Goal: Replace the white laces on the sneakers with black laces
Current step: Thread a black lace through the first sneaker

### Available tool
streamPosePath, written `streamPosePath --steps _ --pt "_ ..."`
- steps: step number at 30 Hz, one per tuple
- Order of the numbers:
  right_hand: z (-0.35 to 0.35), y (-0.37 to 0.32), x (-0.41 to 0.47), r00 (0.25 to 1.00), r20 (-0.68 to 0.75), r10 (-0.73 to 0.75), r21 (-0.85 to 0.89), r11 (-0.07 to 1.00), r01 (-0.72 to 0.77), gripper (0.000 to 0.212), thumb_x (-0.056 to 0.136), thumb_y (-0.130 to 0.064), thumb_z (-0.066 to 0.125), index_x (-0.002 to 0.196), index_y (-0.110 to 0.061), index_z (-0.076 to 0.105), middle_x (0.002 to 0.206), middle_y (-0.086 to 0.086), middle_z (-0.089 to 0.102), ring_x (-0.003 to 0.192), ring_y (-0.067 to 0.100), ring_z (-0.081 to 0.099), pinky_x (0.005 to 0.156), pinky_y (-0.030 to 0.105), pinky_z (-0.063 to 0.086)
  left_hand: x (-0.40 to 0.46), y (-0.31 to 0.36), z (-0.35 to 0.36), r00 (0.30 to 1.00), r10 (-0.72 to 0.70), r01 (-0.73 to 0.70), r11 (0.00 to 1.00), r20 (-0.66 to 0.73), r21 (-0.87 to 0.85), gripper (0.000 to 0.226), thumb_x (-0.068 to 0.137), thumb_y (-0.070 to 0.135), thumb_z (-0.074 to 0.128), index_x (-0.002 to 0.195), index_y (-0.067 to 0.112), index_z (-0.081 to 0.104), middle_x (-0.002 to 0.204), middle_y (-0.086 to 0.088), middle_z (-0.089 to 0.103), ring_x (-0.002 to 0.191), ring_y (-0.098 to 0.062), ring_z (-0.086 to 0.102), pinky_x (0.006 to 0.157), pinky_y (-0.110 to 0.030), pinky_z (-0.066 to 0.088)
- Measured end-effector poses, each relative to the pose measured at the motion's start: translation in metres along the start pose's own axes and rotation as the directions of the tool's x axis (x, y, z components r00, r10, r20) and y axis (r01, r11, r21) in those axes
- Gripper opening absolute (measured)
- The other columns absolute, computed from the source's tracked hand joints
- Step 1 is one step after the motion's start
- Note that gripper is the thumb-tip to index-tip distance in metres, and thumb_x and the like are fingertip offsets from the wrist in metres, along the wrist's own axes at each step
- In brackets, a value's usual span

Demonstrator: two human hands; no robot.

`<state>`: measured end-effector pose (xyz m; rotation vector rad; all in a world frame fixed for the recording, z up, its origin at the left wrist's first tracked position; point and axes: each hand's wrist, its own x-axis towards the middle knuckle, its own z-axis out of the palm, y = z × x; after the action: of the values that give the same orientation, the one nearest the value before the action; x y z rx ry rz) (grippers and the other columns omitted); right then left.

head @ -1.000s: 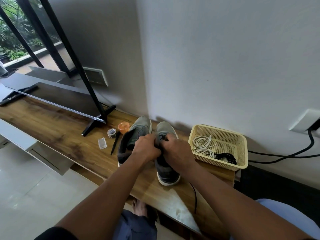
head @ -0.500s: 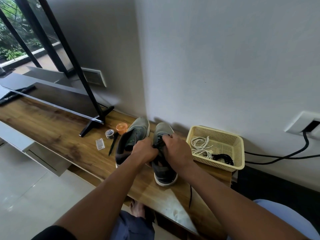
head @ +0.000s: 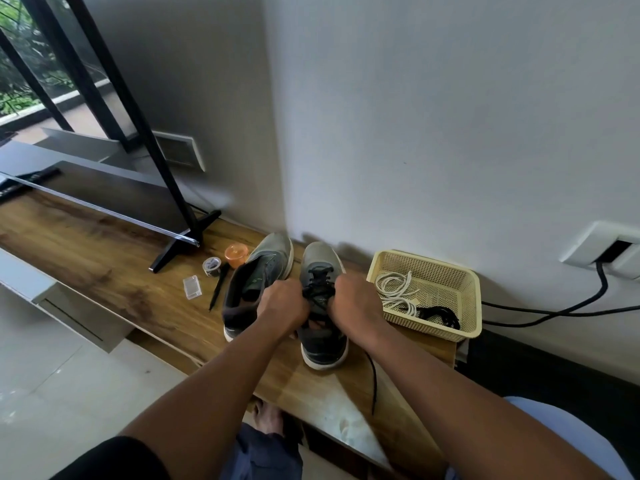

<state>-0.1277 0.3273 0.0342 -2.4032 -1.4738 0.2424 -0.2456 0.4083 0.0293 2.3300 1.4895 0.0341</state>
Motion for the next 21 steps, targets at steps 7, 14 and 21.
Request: streamPosePath --steps 7,14,21 --pt "-0.001 0.014 0.012 0.977 0.127 0.168 0.232 0.953 -0.194 0.025 0.085 -0.013 0.06 0.067 -0.018 0.043 0.071 0.0 0.05 0.066 0.023 0.053 0.049 0.028 0.029 -0.001 -0.004 -0.01 0.984 -0.124 0.142 0.979 0.129 -0.144 0.007 0.091 0.017 0.053 0.084 0.016 0.054 0.095 -0.011 0.071 0.091 -0.034 0.071 0.078 -0.036 0.057" --pt "0.008 0.015 0.012 0.985 0.106 0.133 0.209 0.966 -0.153 0.027 0.091 -0.029 0.068 0.078 -0.013 0.052 0.079 0.0 0.055 0.083 0.031 0.064 0.059 0.028 0.035 -0.003 -0.007 -0.011 0.986 -0.11 0.126 0.983 0.122 -0.131 0.008 0.094 0.021 0.055 0.09 0.015 0.056 0.099 -0.012 0.069 0.095 -0.032 0.067 0.082 -0.036 0.055" --pt "-0.016 0.011 0.001 0.937 0.338 0.086 0.163 0.975 -0.149 0.036 0.092 -0.041 0.067 0.114 -0.012 0.067 0.098 0.009 0.076 0.087 0.031 0.074 0.07 0.033 0.057 -0.01 -0.005 -0.03 0.999 0.042 -0.042 0.999 -0.017 0.034 0.028 0.088 0.039 0.071 0.107 0.019 0.063 0.109 -0.007 0.072 0.1 -0.029 0.067 0.083 -0.038 0.055"
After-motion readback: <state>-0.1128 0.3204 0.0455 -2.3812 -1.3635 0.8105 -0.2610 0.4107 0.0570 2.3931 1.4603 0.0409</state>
